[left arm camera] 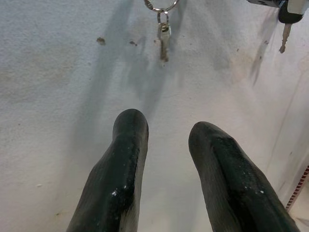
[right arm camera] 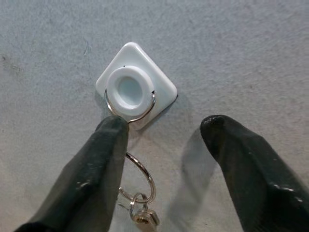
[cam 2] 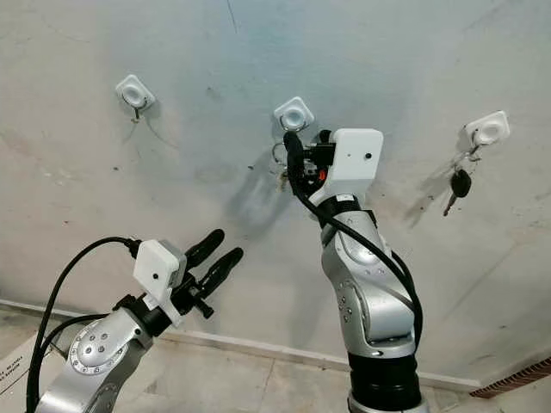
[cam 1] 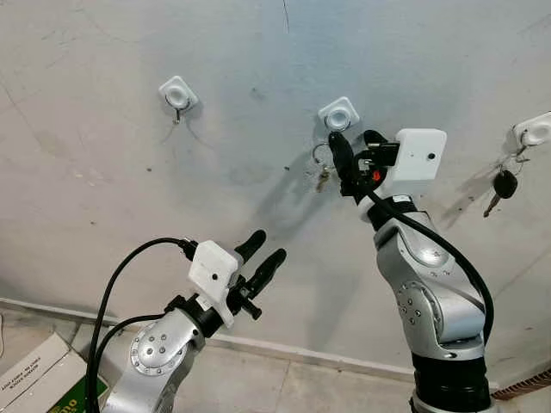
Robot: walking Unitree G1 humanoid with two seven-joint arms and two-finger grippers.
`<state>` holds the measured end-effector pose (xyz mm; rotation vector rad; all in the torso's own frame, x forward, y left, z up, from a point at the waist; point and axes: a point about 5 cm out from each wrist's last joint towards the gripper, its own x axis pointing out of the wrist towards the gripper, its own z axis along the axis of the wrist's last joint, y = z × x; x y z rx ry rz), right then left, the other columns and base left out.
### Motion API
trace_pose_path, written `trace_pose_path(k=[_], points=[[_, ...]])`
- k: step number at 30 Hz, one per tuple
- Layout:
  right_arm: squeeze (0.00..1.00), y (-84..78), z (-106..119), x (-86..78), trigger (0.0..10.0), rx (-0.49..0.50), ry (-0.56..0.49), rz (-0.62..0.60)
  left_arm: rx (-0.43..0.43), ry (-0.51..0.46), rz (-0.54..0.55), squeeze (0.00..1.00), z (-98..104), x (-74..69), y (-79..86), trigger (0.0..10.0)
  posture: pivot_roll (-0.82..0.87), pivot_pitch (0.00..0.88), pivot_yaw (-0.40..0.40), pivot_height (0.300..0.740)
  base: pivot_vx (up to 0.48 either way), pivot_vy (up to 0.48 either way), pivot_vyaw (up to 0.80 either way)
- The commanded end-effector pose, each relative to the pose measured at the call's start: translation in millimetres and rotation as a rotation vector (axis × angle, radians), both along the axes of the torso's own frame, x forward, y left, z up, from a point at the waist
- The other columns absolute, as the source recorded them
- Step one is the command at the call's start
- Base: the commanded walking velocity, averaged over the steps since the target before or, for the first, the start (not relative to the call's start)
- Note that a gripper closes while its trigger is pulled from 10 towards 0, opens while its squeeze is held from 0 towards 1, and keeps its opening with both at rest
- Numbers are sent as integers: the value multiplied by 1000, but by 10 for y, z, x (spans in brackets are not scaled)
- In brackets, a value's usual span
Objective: Hang keys on a hook
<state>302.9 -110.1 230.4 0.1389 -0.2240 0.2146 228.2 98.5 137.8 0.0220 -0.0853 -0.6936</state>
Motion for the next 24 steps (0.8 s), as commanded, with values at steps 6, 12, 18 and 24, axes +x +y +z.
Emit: trace_pose_path(k=[6, 12, 18, 24], points=[[1000, -258, -64, 59, 10000, -59, 17, -110, 12, 3, 1, 0, -14, 17, 2, 10000, -25, 70, -1, 740, 0, 0, 0], [1000, -255, -125, 68, 10000, -112, 15, -117, 11, 5, 3, 0, -14, 18, 2, 10000, -23, 75, -1, 740, 0, 0, 0], [1000, -284, -176, 82, 10000, -126, 21, -131, 10, 5, 6, 0, -12, 17, 1, 10000, -23, 75, -1, 740, 0, 0, 0], [1000, -303, -189, 89, 10000, -177, -5, -143, 12, 5, 6, 0, -15, 21, -2, 10000, -22, 75, -1, 740, 0, 0, 0]])
